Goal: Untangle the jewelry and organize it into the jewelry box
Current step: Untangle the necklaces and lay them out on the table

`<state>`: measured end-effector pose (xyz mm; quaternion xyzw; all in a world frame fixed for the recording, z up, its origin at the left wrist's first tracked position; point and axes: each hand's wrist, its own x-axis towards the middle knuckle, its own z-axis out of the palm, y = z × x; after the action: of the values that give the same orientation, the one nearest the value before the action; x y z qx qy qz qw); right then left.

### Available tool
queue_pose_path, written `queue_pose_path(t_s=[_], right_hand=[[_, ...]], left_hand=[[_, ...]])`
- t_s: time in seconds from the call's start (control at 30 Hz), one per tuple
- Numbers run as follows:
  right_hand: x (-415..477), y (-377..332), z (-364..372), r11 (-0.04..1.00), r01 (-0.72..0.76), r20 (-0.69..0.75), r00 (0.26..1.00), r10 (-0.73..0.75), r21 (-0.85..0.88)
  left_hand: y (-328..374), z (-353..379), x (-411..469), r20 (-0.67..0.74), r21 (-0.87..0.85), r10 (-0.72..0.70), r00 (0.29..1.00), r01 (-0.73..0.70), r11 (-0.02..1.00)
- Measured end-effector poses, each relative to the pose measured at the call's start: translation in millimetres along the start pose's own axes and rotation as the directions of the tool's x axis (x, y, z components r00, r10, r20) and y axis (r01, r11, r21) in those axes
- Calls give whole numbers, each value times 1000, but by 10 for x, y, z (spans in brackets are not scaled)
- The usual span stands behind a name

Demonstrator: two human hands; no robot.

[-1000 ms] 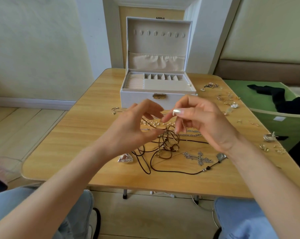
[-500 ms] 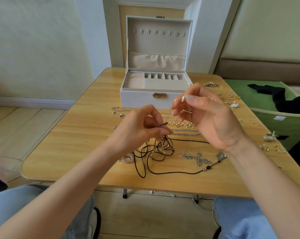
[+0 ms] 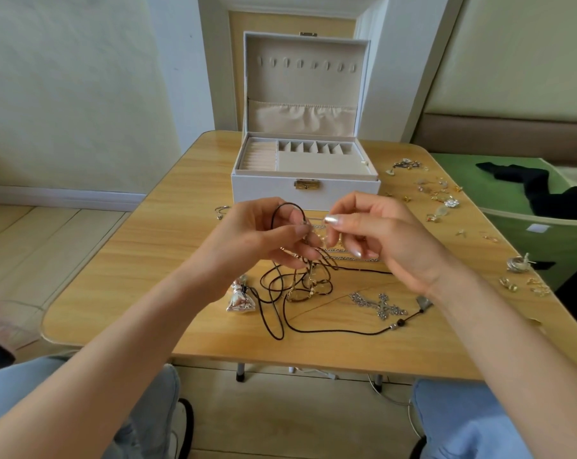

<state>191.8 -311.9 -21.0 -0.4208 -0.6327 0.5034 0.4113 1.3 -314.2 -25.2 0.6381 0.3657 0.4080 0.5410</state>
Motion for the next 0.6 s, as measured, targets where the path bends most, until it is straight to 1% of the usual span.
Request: queue_pose_path(t_s=[0.17, 0.23, 0.3, 0.4, 0.5, 0.6], right_hand=[[-23, -32, 23, 991, -34, 98, 994, 47, -129], [-36, -47, 43, 982, -26, 124, 991, 50, -185], [-37, -39, 49, 972, -7, 124, 992, 37, -237], [-22, -9, 19, 950, 3, 92, 995, 27, -311], [-28, -5, -2, 943, 13, 92, 996, 19, -332], [-30, -15, -2, 963, 31, 81, 997, -10, -266]], left_hand=[[26, -1, -13, -20, 48, 4, 1000, -3, 999], [26, -3, -12, -22, 95, 14, 1000, -12, 995], [29, -14, -14, -15, 144, 23, 1000, -21, 989], [44, -32, -24, 7, 146, 30, 1000, -30, 989], [46, -45, -21, -4, 127, 32, 999, -32, 991], [32, -61, -12, -6, 74, 22, 1000, -21, 997]])
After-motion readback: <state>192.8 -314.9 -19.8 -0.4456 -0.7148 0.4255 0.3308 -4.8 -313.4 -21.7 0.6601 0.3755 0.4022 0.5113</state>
